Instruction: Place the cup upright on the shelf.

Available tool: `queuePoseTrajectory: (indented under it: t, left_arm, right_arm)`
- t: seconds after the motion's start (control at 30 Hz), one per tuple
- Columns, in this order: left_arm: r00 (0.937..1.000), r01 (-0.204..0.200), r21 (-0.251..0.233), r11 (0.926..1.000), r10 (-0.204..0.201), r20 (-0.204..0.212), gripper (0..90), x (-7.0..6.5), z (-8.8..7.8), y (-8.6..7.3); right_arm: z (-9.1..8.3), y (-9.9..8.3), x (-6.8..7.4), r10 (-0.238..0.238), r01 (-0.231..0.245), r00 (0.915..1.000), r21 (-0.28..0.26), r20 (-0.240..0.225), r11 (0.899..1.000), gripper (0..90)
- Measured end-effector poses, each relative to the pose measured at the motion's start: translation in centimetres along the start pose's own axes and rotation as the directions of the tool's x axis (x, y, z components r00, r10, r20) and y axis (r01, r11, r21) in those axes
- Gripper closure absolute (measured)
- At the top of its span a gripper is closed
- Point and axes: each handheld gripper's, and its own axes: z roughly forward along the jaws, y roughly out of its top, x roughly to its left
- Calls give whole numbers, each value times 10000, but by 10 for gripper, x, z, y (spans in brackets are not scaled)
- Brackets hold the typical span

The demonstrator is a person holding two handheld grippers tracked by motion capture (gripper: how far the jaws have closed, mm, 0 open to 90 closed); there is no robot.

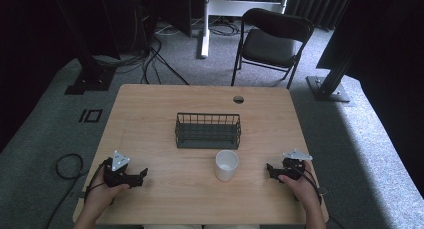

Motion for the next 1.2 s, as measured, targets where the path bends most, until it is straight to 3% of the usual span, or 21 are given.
queuePoseTrajectory:
  t: [0.23, 0.4, 0.63, 0.77, 0.93, 1.07, 1.2]
  left_arm:
    - [9976, -394, -541, 9978, 424, 545, 15, -14, 3, 12]
    - [9942, -574, -671, 9961, 632, 867, 15, -23, 6, 17]
    - [9843, -916, -1059, 9901, 1062, 1411, 15, -38, 8, 25]
    - [9817, -1002, -1199, 9877, 1177, 1494, 15, -41, 8, 28]
    - [9682, -1282, -1562, 9794, 1577, 1941, 14, -56, 8, 38]
    - [9575, -1693, -1699, 9708, 2029, 2050, 15, -68, 8, 45]
    - [9477, -1783, -1931, 9648, 2212, 2300, 15, -78, 9, 52]
  right_arm:
    - [0, 0, 0, -1, 1, 10000, 2, 0, 10000, 103]
    - [0, 0, 0, 6, -6, 10000, 3, -1, 10000, 103]
    - [0, 0, 0, 1, -1, 10000, 0, 1, 10000, 103]
    - [0, 0, 0, 3, -3, 10000, 2, -1, 10000, 103]
    - [0, 0, 0, 4, -4, 10000, 0, -2, 10000, 103]
    - [0, 0, 0, 4, -4, 10000, 0, -1, 10000, 103]
    - [0, 0, 0, 4, -4, 10000, 2, -2, 10000, 103]
